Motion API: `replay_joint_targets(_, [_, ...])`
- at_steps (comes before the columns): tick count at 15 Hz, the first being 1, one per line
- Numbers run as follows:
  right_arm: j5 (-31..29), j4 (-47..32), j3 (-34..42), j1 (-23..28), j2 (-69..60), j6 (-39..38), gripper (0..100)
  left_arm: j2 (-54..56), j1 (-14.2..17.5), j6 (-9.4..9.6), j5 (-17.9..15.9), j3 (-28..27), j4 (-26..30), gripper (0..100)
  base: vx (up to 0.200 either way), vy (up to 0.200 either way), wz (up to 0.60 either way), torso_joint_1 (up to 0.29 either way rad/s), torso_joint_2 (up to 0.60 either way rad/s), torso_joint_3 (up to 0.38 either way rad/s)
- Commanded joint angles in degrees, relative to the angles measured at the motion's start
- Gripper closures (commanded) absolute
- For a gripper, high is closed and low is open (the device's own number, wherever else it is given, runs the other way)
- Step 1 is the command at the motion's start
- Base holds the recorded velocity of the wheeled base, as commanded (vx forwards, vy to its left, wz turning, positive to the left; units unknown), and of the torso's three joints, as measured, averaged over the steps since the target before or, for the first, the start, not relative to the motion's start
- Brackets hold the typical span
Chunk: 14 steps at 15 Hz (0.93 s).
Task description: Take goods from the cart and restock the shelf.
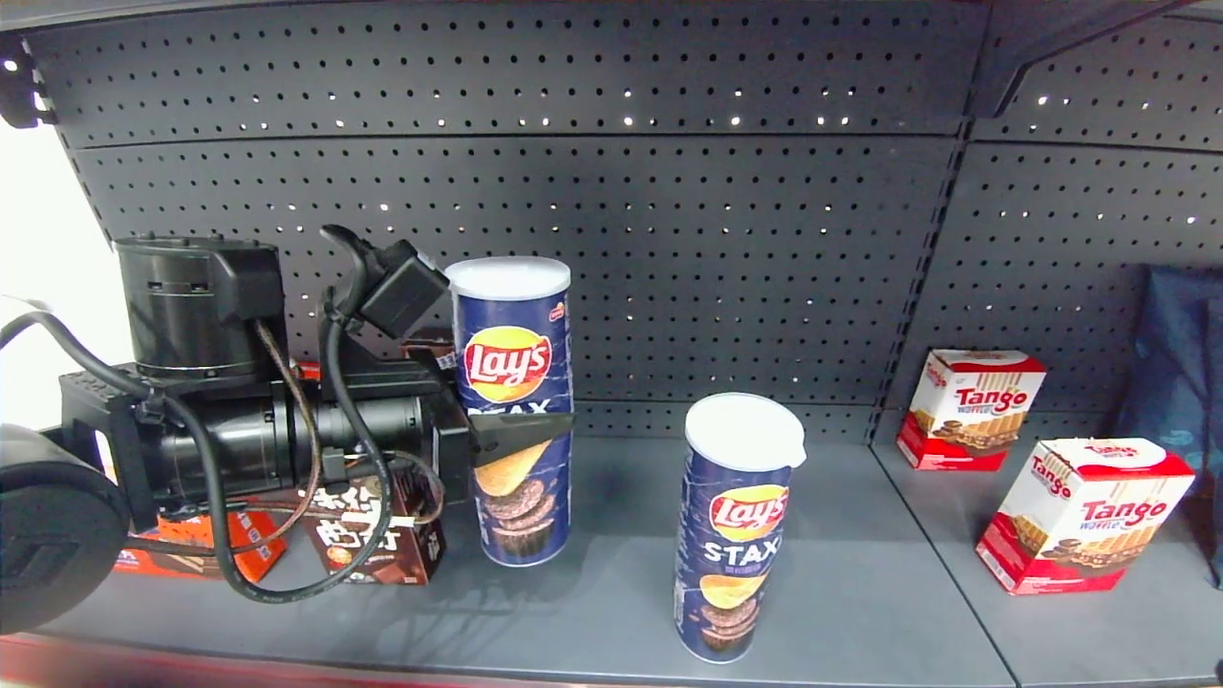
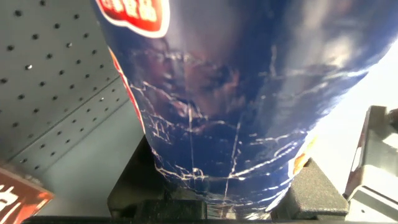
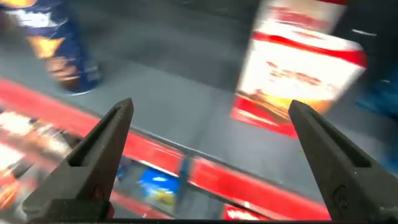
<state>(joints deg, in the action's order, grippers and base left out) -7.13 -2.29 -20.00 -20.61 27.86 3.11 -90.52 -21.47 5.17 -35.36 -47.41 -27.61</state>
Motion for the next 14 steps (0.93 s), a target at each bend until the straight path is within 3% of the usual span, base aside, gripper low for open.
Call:
replay_joint_targets(1, [-1.0, -2.7, 0.5, 7.3, -9.5, -0.2, 0, -0.5, 0.6, 0.1, 0.0, 0.3, 0.0, 100, 0.0, 0.0, 0.0, 0.0, 0.0, 0.0])
replay_joint_targets(7, [-1.1, -4.0, 5.0, 10.2, -15.5, -0.2, 0, -2.1, 0.5, 0.72, 0.1, -0.3, -1.0, 100, 0.0, 0.0, 0.0, 0.0, 0.0, 0.0])
replay_joint_targets(9, [-1.3, -3.6, 11.4, 11.1, -22.4, 0.8, 0, -3.6, 0.3, 0.9, -0.1, -1.9, -0.9, 100, 0.0, 0.0, 0.0, 0.0, 0.0, 0.0])
replay_joint_targets(14, [-1.7, -2.8, 12.5, 11.1, -22.3, 1.2, 0, -6.3, 0.2, 0.9, 0.2, -5.2, -1.0, 100, 0.0, 0.0, 0.0, 0.0, 0.0, 0.0])
